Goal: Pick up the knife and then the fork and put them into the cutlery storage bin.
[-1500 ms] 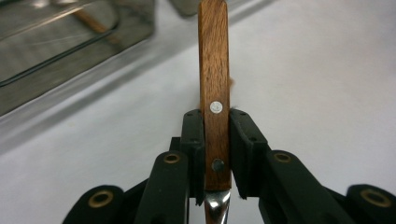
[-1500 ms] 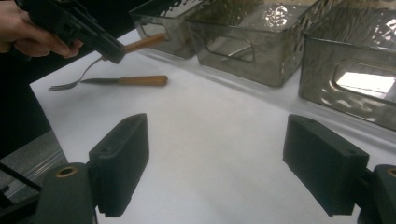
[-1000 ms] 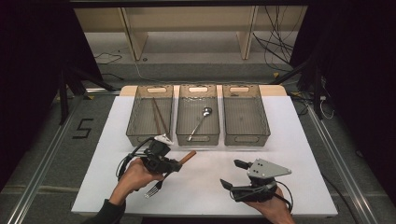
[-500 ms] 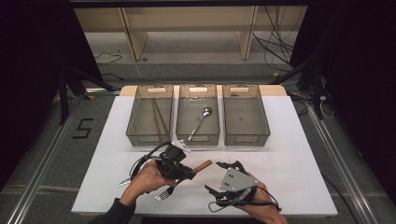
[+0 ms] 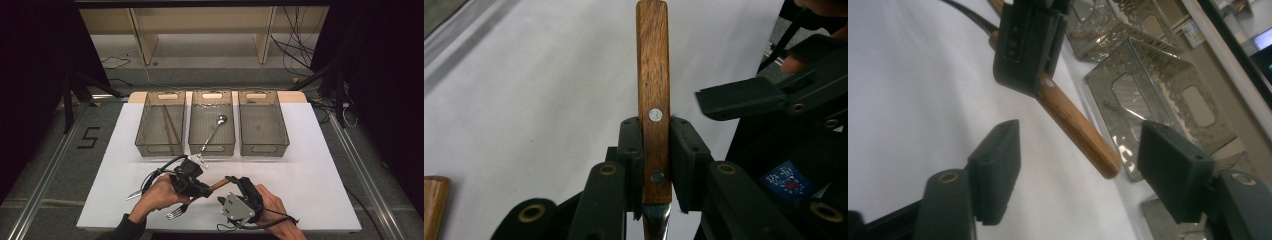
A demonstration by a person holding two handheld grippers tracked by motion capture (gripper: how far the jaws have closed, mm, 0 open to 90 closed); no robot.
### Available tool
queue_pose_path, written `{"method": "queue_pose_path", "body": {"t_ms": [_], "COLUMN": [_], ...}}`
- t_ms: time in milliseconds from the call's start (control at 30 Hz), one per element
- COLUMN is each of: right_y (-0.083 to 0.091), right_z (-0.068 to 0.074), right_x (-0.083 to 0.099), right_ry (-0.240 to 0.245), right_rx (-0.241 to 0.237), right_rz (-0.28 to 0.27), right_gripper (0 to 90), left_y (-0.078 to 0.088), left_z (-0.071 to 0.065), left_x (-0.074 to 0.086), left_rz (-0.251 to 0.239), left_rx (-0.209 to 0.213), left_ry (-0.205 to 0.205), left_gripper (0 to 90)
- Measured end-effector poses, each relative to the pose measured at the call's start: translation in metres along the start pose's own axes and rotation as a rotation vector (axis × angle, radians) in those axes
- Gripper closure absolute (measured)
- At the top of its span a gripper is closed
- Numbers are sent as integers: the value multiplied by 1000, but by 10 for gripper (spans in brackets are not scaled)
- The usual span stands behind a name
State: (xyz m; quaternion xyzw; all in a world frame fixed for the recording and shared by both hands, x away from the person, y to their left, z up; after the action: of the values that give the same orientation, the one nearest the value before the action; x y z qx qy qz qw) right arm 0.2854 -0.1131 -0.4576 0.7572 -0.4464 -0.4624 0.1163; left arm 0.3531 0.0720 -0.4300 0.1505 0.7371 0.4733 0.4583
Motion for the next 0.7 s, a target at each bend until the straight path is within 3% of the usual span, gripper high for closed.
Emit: {"method": "queue_pose_path", "body": {"t_ms": [200,300,667,700], "right_y": [-6,-10,-14,-14], "right_z": [8,12,20,21], "right_x": [-1,-2,-1,-1], "right_ry": [141,188,275,303], "right_rx": [59,88,104,108], "right_rz": [54,68,89,91], "right_gripper": [458,495,629,640], "left_y": [0,0,0,0], "left_z": [-4,-6,-9,-9], "left_x": [0,0,0,0], "left_rz": [10,14,37,37], "left_rx": [18,28,51,51], "left_ry": [-15,-19,-40,-40], "left_gripper": [766,766,765,765]}}
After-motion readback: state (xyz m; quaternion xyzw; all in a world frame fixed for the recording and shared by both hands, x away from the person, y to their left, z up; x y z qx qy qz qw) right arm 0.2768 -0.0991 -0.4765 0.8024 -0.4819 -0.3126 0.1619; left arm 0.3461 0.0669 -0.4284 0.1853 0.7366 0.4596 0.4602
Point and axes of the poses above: each handheld gripper's, and its own axes: y roughly backward along the jaws, x roughly out of its underside, z roughly to its left, the point moved 1 cm from there along -y, roughly forward along the jaws, and after that the axes turned 9 degrees about -x, right-handed, at the moved point
